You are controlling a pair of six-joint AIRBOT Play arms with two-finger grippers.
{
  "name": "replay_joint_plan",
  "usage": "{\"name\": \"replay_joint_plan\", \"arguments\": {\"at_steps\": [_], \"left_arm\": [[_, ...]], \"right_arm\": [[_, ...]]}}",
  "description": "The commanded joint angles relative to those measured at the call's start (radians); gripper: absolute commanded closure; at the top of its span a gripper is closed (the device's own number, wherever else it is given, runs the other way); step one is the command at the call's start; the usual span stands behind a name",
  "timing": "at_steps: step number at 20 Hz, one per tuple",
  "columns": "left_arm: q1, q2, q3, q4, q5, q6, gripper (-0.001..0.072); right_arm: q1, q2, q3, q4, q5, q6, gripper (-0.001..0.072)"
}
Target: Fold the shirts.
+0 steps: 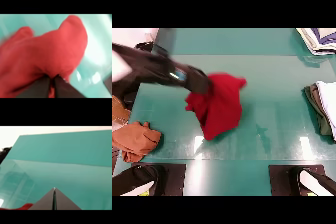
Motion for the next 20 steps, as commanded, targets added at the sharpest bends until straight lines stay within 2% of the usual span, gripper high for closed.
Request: {"name": "replay_joint_plan", "arguments": {"at_steps": [1, 5, 8, 11, 15, 20], "left_arm": [[-0.140, -0.107, -0.120, -0.041, 0.059, -0.011, 0.0119], [-0.100, -0.153, -0.112, 0.013, 0.088, 0.052, 0.0106], [0.073, -0.153, -0.076, 0.055, 0.086, 0.074, 0.0107], [0.262, -0.207, -0.079, 0.042, 0.029, 0.109, 0.0106], [0.407, -0.354, -0.121, -0.057, -0.026, 0.209, 0.0106], [0.419, -0.536, -0.127, -0.221, -0.019, 0.316, 0.0107]], "right_arm": [[-0.001, 0.000, 0.005, 0.000, 0.046, 0.000, 0.0690], [-0.001, -0.001, 0.005, 0.000, 0.072, 0.000, 0.0690], [-0.001, 0.000, 0.005, 0.000, 0.073, 0.000, 0.0691], [0.000, -0.003, 0.005, 0.000, 0.072, 0.000, 0.0690], [-0.001, -0.003, 0.004, -0.008, 0.072, 0.000, 0.0691], [-0.001, -0.003, 0.004, -0.008, 0.072, 0.000, 0.0690]]}}
